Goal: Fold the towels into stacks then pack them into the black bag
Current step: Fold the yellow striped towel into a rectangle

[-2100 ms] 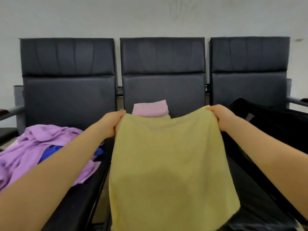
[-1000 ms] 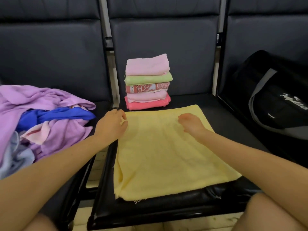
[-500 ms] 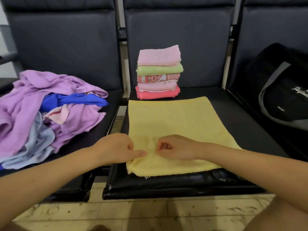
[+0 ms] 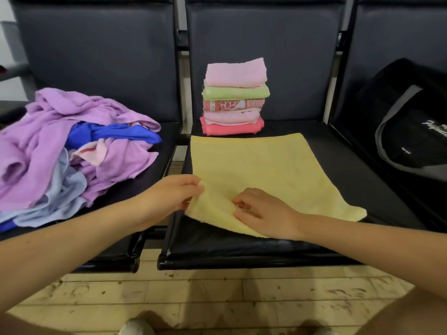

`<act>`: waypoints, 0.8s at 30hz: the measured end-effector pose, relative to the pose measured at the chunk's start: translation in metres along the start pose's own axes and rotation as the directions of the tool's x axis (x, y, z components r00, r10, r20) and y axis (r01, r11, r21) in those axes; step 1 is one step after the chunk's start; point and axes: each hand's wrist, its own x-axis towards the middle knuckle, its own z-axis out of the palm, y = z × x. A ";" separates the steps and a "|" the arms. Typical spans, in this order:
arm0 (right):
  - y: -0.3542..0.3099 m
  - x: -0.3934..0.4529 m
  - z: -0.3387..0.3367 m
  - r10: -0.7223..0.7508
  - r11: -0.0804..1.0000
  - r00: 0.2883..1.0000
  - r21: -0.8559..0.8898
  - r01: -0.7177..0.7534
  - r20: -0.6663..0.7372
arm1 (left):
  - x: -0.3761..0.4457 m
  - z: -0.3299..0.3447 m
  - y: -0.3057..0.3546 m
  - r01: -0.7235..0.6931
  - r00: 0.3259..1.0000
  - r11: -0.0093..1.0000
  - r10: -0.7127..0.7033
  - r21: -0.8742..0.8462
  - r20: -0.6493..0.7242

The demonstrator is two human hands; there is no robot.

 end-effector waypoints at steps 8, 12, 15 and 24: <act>-0.005 -0.014 -0.008 -0.093 0.996 0.996 0.013 0.093 0.001 | -0.004 0.001 -0.003 0.097 0.995 0.838 -0.096 0.538 -0.030; -0.005 -0.019 -0.013 -0.298 0.939 0.953 -0.161 0.303 0.055 | -0.014 -0.004 -0.009 -0.150 0.989 0.565 0.077 0.812 0.129; -0.004 -0.019 -0.012 -0.342 0.920 0.938 -0.181 0.347 0.057 | -0.017 -0.004 -0.013 -0.280 0.942 0.323 0.275 0.904 0.194; -0.001 -0.009 -0.012 -0.356 0.927 0.934 -0.125 0.353 0.000 | -0.006 -0.005 -0.019 -0.254 0.901 0.185 0.401 0.949 0.163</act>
